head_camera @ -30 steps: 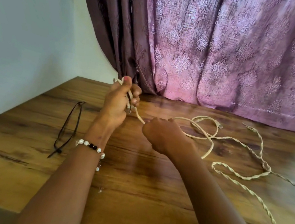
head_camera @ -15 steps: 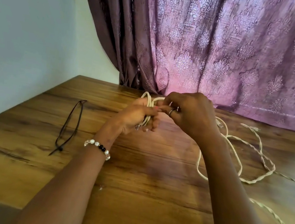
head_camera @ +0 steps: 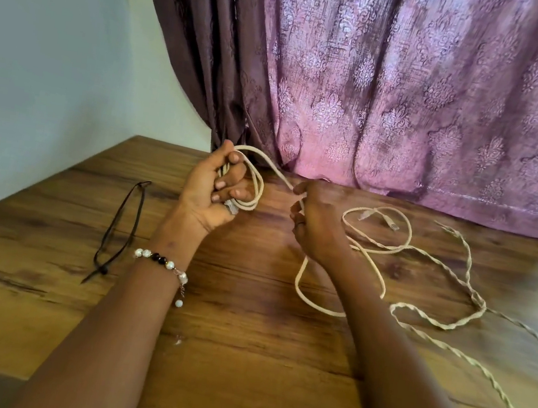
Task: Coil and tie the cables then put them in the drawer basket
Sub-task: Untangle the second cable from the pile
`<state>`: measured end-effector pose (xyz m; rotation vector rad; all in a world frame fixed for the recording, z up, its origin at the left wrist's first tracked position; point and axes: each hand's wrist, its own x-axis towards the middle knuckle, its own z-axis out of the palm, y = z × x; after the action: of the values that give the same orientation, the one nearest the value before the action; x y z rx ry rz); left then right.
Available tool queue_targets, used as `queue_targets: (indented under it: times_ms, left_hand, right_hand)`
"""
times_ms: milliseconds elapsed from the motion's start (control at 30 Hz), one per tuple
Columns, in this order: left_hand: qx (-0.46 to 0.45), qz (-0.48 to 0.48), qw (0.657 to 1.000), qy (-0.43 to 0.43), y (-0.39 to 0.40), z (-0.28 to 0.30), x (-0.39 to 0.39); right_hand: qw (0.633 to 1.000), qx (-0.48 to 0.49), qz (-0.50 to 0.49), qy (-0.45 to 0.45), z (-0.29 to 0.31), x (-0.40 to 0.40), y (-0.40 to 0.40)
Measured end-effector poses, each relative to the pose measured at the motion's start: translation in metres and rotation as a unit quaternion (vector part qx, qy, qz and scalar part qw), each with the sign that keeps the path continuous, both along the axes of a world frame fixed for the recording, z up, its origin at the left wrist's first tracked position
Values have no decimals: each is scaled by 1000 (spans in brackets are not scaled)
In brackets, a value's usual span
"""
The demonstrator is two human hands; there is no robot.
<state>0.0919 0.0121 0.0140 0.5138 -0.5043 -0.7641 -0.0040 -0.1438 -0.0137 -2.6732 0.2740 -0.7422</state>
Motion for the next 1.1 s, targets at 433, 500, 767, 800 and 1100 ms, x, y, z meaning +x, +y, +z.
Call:
queue_targets:
  times_ms: [433,500,767,800,1100]
  left_hand:
    - [-78,269,954,104,6,-6,20]
    - [-29,286,955,73,6,-10,23]
    - [193,101,952,-216,-19,-7,-19]
    - [210,72,943,-248,-20,-8,-23]
    - [163,-157,940,-255,-13,-14,-17]
  right_hand:
    - [961,-142,43,233,13,-9,51]
    - [956,-187,53,219,22,-15,53]
    - [963,-227,123,-73,51,-33,30]
    - [966,-213,111,-97,52,-34,24]
    - [979,41,61,-192,42,-23,-12]
